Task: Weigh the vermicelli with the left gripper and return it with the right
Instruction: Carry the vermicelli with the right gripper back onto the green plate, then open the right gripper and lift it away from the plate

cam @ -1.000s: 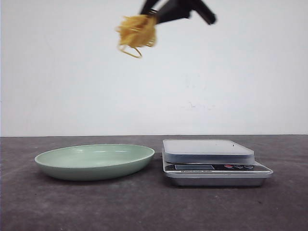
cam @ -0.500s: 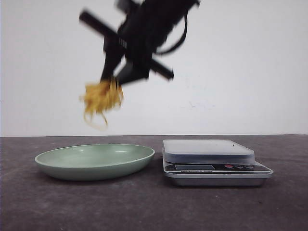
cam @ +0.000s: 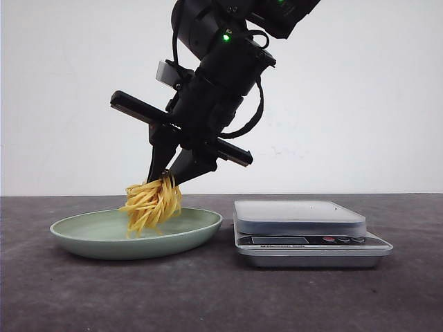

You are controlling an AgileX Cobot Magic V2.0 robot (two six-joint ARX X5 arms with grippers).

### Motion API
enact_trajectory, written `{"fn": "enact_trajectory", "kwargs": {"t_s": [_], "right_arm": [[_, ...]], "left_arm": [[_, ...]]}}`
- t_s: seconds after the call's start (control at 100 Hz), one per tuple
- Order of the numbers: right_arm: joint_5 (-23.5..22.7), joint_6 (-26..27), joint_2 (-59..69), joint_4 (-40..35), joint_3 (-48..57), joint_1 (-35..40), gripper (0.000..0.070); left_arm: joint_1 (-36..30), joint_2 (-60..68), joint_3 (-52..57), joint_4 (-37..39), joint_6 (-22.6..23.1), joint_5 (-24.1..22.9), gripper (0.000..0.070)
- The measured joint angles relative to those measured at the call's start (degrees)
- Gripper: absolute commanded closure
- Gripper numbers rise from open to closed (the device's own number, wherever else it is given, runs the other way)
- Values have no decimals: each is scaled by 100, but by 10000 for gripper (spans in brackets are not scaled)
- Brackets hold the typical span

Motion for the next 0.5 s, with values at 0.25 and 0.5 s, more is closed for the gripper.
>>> {"fn": "enact_trajectory", "kwargs": {"t_s": [0.25, 0.5], "right_arm": [[15, 0, 0, 35, 2, 17, 281], [151, -278, -286, -173, 26, -24, 284]], "left_arm": [[0, 0, -2, -2, 0, -2, 432], [0, 0, 0, -26, 2, -2, 432]]}}
